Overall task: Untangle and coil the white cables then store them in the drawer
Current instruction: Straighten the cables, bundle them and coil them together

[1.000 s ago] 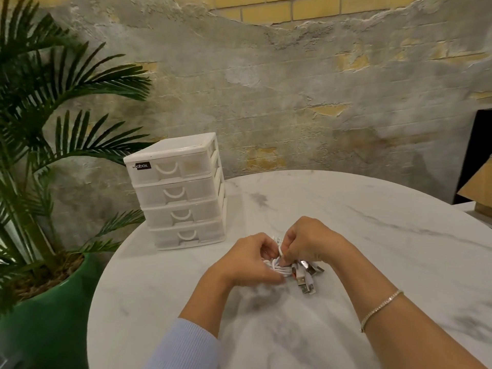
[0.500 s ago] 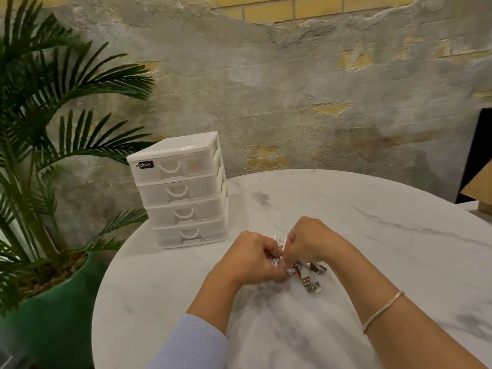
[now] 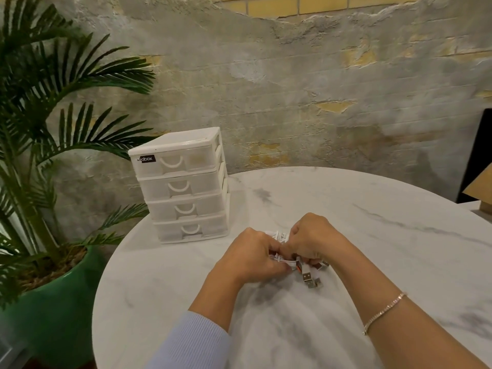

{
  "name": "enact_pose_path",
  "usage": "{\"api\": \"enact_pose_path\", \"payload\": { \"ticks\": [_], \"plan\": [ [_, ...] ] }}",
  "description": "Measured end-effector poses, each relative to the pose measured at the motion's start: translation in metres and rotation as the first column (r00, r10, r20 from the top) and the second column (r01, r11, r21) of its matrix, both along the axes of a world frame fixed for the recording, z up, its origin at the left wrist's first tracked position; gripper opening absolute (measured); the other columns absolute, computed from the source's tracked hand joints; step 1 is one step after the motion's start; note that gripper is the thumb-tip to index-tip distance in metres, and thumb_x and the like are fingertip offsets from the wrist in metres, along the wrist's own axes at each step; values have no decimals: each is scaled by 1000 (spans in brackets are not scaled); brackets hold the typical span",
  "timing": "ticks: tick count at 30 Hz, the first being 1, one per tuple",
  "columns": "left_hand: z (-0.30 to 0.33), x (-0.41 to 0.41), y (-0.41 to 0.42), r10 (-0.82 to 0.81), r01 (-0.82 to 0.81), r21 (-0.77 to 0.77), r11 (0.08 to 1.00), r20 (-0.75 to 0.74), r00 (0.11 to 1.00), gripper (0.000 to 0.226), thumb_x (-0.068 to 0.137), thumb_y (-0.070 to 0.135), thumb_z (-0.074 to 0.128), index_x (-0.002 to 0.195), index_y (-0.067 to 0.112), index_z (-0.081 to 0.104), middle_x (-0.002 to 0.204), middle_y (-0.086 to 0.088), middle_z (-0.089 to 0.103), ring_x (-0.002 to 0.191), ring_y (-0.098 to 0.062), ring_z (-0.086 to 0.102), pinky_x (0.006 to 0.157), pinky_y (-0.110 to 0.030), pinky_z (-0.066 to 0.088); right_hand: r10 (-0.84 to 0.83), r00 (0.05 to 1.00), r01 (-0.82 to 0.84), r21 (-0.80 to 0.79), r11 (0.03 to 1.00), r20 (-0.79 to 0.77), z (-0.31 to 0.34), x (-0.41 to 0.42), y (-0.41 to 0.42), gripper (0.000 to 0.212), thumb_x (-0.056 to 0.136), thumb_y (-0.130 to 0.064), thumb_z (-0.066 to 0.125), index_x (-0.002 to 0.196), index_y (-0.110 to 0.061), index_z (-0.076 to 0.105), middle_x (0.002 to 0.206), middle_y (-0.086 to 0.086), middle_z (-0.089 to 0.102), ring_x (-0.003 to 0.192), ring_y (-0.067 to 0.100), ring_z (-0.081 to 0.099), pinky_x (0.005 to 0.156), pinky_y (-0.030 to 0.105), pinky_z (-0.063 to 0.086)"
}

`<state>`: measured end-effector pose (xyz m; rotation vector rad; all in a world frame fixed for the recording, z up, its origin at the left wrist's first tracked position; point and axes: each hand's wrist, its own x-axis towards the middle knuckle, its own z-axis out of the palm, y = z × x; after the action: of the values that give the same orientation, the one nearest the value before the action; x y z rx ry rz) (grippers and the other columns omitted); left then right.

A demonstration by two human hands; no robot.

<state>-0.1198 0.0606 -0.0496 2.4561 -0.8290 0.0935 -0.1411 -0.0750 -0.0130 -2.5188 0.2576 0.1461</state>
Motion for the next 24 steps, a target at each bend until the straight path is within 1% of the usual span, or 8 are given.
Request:
{"api": "enact_pose_path", "payload": {
  "ticks": [5,8,10,13,16,19,22,24],
  "plan": [
    [0,-5,-1,-12,10,-145,989,-13,1000,10,65,21,75,74,19,74,57,9,64,55,-4,55,55,-21,45,-18,1000,18,-41,999,21,-2,6,2,15,71,-20,69,71,-10,59,57,1,54,48,13,49,45,19,42],
    [2,-6,-1,6,-13,-169,985,-41,999,14,67,18,80,80,15,76,60,19,61,55,7,56,58,-6,41,-3,1000,4,-68,998,19,-3,6,2,15,71,-21,70,71,-10,58,58,1,54,47,13,49,43,18,39],
    [3,-5,-1,16,-25,-159,987,-56,998,19,67,19,82,84,14,76,62,19,60,55,10,54,57,-4,39,20,1000,-20,-69,997,3,-1,4,-2,17,72,-22,72,79,-8,65,65,2,58,54,15,52,47,20,41],
    [3,-1,-1,14,-18,-78,997,-63,998,29,62,24,86,86,18,73,70,18,58,63,6,53,61,-8,39,40,999,-39,-43,998,16,-1,0,-9,28,72,-25,76,92,-6,72,76,2,62,68,15,56,53,21,43],
    [1,2,-2,14,-15,-41,999,-11,1000,29,61,28,86,84,18,73,75,12,64,70,-5,58,66,-20,49,76,993,-81,45,996,91,-4,0,-16,9,70,-21,78,71,-15,72,64,-2,60,58,9,52,47,18,39],
    [1,1,-3,22,-20,-76,997,39,999,19,66,26,82,80,16,75,66,11,65,63,-5,60,61,-22,49,177,975,-185,49,982,134,-5,-2,-23,18,73,-25,77,59,-24,66,60,-6,60,53,5,50,45,16,38],
    [4,2,-2,82,-97,-287,953,-64,995,12,67,18,82,65,19,70,50,16,56,50,4,50,53,-10,38,213,950,-255,175,951,227,-1,-5,-30,27,71,-44,77,79,-19,71,70,-8,64,62,6,56,58,19,44],
    [8,4,-2,88,-199,-538,819,-225,970,14,69,13,82,65,18,69,53,12,60,51,0,51,52,-12,41,169,929,-295,381,876,329,0,-4,-35,49,65,-55,72,100,-22,66,93,-8,65,85,8,60,74,22,45]
  ]
}}
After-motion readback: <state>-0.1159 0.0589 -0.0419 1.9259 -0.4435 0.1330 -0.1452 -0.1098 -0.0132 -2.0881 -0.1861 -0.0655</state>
